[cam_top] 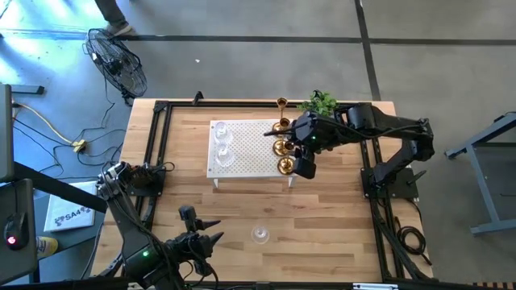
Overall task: Pick & Place candle stick holders
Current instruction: Put the gold candle holder on the shelf aligned with the other gold candle holders
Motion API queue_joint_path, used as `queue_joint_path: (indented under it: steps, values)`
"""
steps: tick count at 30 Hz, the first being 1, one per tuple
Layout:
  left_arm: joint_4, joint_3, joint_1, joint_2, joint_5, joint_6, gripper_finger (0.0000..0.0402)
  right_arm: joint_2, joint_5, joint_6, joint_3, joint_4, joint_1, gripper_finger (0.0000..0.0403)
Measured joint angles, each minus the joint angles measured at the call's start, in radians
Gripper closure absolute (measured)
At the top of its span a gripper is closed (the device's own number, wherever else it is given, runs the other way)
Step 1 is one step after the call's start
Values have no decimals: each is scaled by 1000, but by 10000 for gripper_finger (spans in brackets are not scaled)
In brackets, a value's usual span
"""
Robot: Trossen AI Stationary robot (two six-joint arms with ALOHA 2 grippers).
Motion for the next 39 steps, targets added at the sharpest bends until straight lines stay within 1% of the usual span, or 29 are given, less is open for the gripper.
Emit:
queue_joint_path:
  steps: [4, 11, 18, 29, 39]
  values:
    - [0, 0, 0, 0, 0, 0, 247, 0, 12, 0, 0, 0, 1, 265]
    - [0, 0, 0, 0, 3, 0, 247, -8, 138, -42, 0, 0, 1, 265]
    - [0, 0, 0, 0, 2, 0, 247, -9, 119, -42, 0, 8, 4, 265]
    - [0, 0, 0, 0, 2, 0, 247, -9, 123, -42, 0, 8, 35, 265]
    - [0, 0, 0, 0, -1, 0, 247, -9, 123, -42, 0, 8, 35, 265]
